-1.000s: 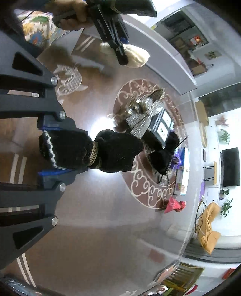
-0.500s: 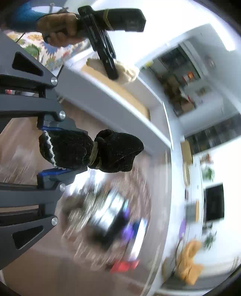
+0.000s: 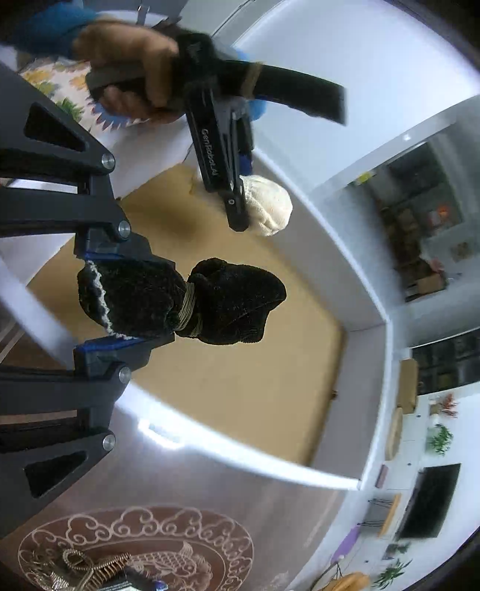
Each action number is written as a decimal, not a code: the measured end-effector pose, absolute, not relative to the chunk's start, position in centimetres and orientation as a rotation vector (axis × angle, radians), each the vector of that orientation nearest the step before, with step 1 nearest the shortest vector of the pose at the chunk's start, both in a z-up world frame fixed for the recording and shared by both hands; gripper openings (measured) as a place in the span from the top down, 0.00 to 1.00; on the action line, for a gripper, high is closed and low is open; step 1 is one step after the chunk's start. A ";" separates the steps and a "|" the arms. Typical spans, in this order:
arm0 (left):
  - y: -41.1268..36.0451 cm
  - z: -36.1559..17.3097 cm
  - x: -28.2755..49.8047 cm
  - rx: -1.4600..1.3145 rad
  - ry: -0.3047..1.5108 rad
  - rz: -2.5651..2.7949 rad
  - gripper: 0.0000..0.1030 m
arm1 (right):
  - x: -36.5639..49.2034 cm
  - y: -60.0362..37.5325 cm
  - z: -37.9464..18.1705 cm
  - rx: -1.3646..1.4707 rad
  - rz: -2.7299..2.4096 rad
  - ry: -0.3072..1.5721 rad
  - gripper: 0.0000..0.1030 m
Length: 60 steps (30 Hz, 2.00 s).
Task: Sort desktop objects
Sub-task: 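Carry both gloves over the cardboard bin and open both tools to drop them, then move both empty tools back over the table pile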
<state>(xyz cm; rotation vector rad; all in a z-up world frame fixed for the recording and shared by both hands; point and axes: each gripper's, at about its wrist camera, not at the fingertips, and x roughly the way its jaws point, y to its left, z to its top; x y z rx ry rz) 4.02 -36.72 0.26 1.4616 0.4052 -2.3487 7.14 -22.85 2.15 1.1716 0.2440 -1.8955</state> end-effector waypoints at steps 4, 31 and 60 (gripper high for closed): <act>-37.1 0.0 3.3 1.505 0.374 -2.315 0.11 | 7.8 -24.7 1.1 1.167 -1.881 0.336 0.25; -34.9 0.6 5.8 1.433 0.264 -2.387 0.04 | 10.7 -25.2 3.1 1.031 -1.965 0.496 0.10; -8.6 7.4 3.6 1.325 0.114 -3.011 0.02 | 4.2 14.4 -4.8 1.295 -2.672 0.120 0.02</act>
